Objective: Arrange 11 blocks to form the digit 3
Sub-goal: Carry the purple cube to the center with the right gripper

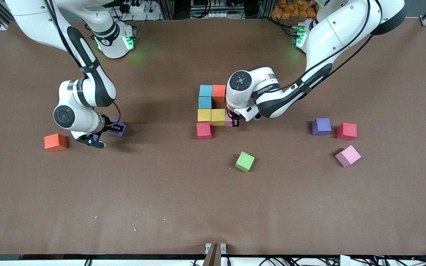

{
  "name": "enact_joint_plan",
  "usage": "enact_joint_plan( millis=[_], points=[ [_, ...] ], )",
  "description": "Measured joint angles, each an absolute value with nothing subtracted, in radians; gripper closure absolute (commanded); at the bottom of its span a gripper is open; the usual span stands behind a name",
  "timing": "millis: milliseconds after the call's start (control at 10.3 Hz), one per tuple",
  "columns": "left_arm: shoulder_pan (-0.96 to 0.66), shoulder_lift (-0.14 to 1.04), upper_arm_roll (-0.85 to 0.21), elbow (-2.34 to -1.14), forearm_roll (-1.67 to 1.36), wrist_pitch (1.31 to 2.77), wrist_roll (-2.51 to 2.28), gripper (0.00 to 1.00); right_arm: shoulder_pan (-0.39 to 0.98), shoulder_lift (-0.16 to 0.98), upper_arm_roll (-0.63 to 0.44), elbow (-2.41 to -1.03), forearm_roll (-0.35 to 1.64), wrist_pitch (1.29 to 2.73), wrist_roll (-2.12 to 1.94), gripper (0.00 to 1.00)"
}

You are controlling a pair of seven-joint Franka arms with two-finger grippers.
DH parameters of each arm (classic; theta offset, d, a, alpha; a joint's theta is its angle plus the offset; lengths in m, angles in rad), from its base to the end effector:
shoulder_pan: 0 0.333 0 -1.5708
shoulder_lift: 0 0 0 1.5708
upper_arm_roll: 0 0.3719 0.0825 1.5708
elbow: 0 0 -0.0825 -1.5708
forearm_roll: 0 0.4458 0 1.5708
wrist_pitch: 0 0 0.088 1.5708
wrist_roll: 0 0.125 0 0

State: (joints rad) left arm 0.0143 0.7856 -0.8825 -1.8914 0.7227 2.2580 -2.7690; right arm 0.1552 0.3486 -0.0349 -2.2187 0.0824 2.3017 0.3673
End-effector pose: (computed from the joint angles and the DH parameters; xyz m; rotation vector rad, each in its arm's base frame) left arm 0.4846 -0.4871 0.1866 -2.2305 -2.1486 0.0704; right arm 0.5639 0.0704 0.1813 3.0533 -0.4766 -0.4151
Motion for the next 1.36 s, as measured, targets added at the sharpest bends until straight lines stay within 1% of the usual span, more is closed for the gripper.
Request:
enact_joint_plan(
  millis=[97,292,681,973,1070,1265,1362],
  points=[
    [0.014,0.786,-0.882,-1.891,0.723,2.259,-2.769,0.00,0.156,0.349,-0.031,-2.209,0.082,2.305,0.367,0.88],
    [0.012,0.786,-0.878,-1.887,0.723,2.262,-2.769,0.00,0.182,0.348,-0.021,-2.156,0.082,2.288,0.362,0.88],
    [0.012,0.779,-0.884,-1.872,0.723,2.265,-2.769,0.00,0.337,0.360,-0.016,-1.966,0.082,2.144,0.305,0.88],
    [0.031,0.719,-0.951,-1.866,0.716,2.226,-2.778,0.00,0.427,0.448,-0.015,-1.743,0.083,1.978,0.293,0.88],
    [0.051,0.692,-0.977,-1.867,0.714,2.208,-2.778,0.00,0.450,0.482,-0.015,-1.677,0.084,1.947,0.301,0.88],
    [0.140,0.652,-1.053,-1.876,0.714,2.145,-2.757,0.00,0.492,0.566,-0.015,-1.564,0.082,1.938,0.342,0.88],
    [0.220,0.644,-1.115,-1.893,0.714,2.113,-2.739,0.00,0.506,0.610,-0.016,-1.508,0.082,1.938,0.365,0.88]
  ],
)
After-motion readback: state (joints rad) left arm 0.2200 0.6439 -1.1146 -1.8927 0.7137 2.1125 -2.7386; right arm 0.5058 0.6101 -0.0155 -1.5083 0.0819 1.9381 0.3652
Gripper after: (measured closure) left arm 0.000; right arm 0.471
